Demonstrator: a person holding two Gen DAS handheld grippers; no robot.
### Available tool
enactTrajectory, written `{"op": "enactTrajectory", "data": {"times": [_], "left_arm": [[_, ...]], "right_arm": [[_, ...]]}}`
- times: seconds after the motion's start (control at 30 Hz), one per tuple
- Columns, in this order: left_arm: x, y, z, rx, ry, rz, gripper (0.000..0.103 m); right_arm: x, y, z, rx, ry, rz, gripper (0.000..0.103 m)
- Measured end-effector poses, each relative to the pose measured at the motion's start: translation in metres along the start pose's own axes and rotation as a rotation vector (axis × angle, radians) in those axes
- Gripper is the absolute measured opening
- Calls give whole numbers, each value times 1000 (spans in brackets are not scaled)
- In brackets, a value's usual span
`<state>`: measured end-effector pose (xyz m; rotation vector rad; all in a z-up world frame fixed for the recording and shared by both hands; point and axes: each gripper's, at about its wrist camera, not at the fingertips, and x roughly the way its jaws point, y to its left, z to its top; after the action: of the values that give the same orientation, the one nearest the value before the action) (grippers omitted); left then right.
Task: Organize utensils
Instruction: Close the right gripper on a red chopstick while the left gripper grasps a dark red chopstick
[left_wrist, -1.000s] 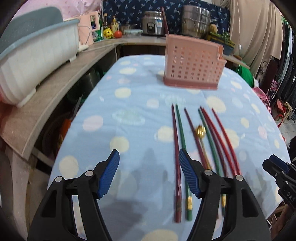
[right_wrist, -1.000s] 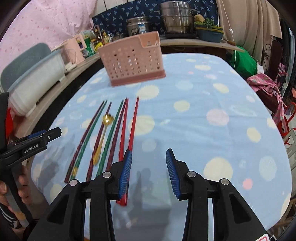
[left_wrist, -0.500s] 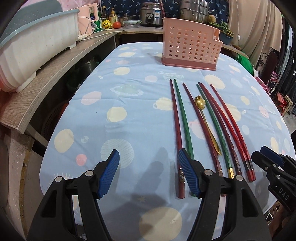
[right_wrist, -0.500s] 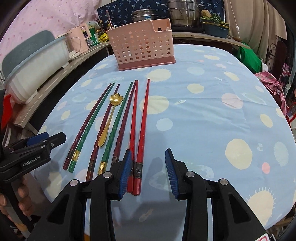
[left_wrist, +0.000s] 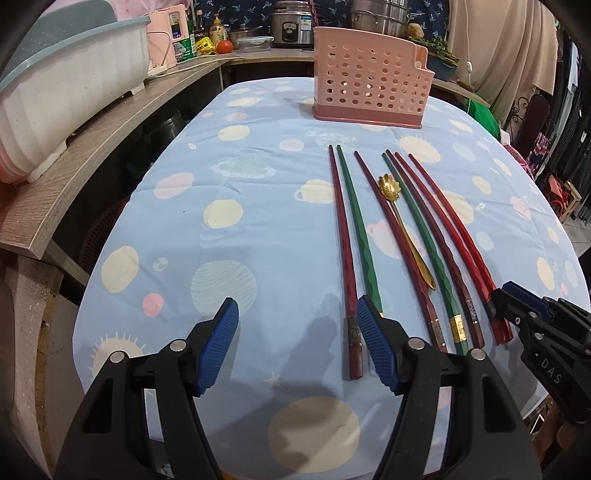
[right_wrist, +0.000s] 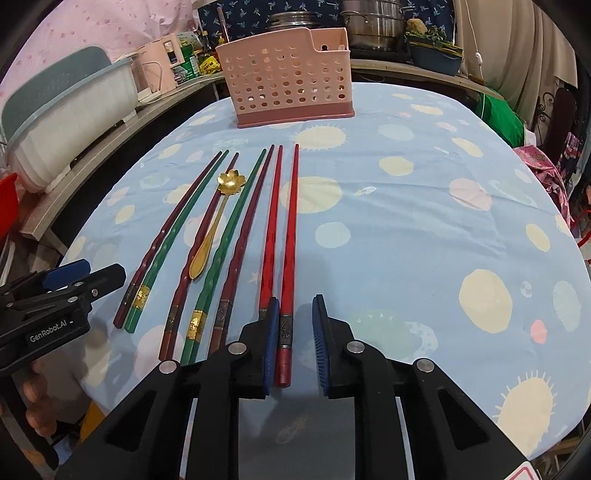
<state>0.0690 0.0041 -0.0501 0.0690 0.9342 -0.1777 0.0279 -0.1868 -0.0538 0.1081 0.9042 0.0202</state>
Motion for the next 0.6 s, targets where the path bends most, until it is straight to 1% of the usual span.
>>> {"op": "enactTrajectory", "data": {"times": [0.17,0.3,0.6], "left_arm": [[1,-1,-4,-1,12,-1,63],[2,-2,-7,4,18,-5,63],[10,-7,-13,19,33,7,63]], "right_arm": [[-1,3,-3,-23,-6,-16,14],[-2,0,-4,-14,-7,-11,9],[-3,1,-5,-17,-10,-11,8]]}}
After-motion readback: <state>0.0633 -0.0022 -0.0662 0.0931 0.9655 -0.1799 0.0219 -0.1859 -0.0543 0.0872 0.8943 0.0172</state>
